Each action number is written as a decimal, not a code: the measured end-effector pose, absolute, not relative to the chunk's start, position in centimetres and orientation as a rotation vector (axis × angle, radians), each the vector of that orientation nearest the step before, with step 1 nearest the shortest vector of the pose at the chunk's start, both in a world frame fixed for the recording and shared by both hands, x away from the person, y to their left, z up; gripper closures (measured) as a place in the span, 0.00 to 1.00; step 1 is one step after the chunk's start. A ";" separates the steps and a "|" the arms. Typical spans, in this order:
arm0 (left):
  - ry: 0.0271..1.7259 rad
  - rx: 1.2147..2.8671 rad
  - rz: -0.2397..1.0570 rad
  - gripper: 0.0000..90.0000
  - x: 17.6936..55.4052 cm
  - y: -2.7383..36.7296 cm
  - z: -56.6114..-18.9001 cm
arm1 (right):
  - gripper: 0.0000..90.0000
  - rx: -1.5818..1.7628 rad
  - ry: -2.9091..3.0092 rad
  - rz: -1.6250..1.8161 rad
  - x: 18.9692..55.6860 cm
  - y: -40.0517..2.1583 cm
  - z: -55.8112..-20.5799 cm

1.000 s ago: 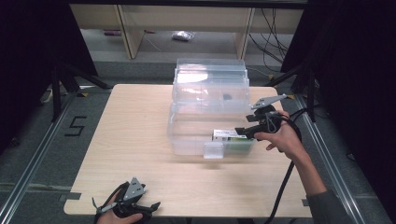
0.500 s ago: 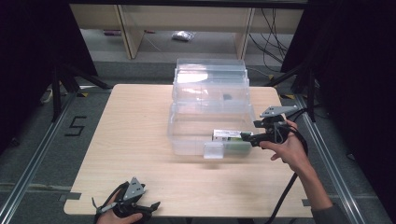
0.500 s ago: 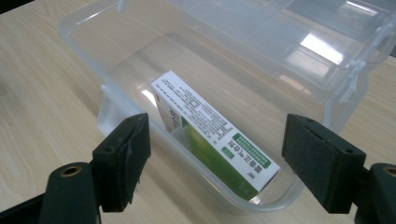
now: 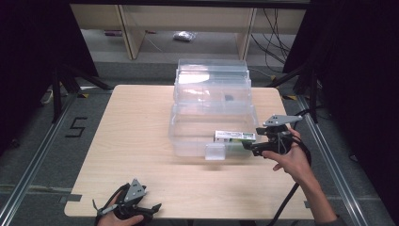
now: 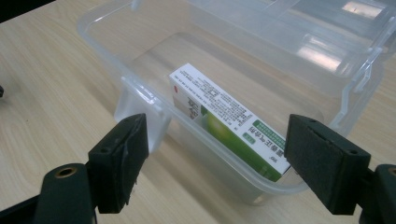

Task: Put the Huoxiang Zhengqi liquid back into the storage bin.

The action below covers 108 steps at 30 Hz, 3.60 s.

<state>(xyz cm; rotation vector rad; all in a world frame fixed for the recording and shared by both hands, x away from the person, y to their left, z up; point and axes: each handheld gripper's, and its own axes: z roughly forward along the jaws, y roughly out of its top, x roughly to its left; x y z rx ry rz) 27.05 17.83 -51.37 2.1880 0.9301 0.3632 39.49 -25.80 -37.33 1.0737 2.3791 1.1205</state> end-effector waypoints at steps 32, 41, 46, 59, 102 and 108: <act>0.931 2.174 0.364 0.18 27.1 17.9 -51.3 | 0.23 1.179 2.282 1.204 34.9 -24.9 -40.8; 0.939 2.155 0.365 0.18 27.0 17.9 -51.2 | 0.22 1.158 2.245 1.239 33.7 -24.6 -41.9; 0.913 2.180 0.364 0.18 27.0 18.1 -51.0 | 0.22 1.185 2.246 1.247 33.0 -24.5 -42.8; 0.925 2.154 0.380 0.18 27.0 18.0 -51.2 | 0.20 1.163 2.251 1.271 31.9 -24.7 -44.6; 0.908 2.190 0.406 0.18 26.6 17.7 -51.0 | 0.18 1.204 2.338 1.206 27.2 -25.9 -48.3; 0.902 2.186 0.402 0.18 26.5 17.7 -51.0 | 0.18 1.210 2.347 1.168 26.5 -25.9 -48.6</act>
